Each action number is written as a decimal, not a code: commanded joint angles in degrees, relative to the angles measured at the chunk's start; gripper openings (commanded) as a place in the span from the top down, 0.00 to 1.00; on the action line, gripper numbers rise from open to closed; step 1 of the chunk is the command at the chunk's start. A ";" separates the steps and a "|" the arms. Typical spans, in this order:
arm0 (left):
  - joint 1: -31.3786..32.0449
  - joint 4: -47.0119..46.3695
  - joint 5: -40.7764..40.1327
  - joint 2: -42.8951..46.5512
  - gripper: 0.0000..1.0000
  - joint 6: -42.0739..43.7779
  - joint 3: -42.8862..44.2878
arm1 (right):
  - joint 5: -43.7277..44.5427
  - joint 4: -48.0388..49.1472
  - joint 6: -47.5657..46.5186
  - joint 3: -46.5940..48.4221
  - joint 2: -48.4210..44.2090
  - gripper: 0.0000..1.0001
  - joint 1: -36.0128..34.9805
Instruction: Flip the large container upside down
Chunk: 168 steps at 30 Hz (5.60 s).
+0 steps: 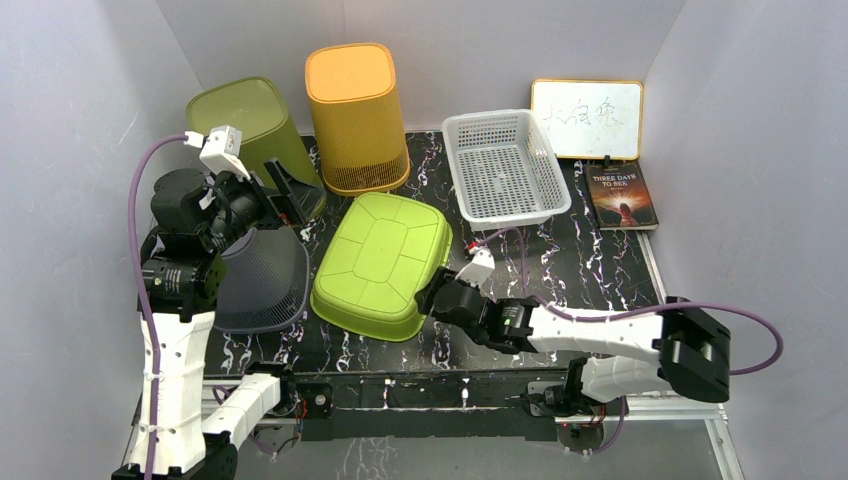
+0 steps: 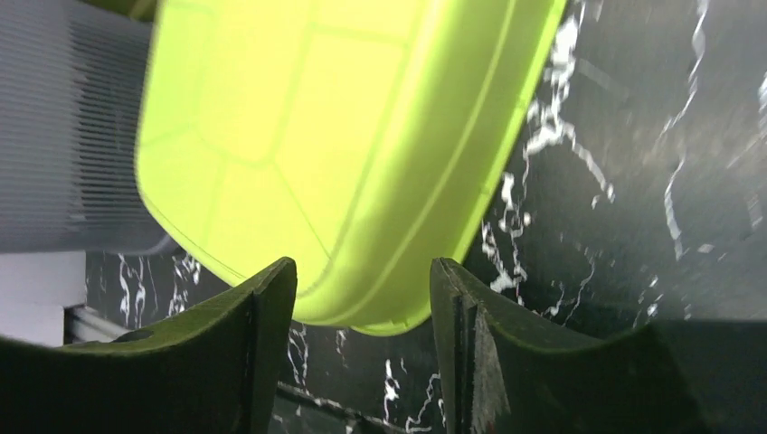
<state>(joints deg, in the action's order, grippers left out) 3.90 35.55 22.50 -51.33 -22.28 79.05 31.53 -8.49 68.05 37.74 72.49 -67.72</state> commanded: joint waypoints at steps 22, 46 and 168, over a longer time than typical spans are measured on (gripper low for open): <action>-0.10 -3.77 3.58 2.15 0.02 -1.53 -3.50 | -3.25 -16.17 -54.14 48.45 25.56 0.32 28.84; -0.12 -3.68 4.13 3.35 0.02 -1.71 -5.54 | -4.97 -14.96 -54.80 47.83 40.27 0.68 35.77; -0.10 -5.60 6.48 3.35 0.02 -3.69 -9.21 | -18.79 -15.09 -4.41 -24.35 -39.69 0.51 62.56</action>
<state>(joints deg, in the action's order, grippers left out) 3.90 30.44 27.70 -48.66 -25.76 70.06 10.85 -23.94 65.56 12.27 32.38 -5.13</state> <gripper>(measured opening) 0.983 0.485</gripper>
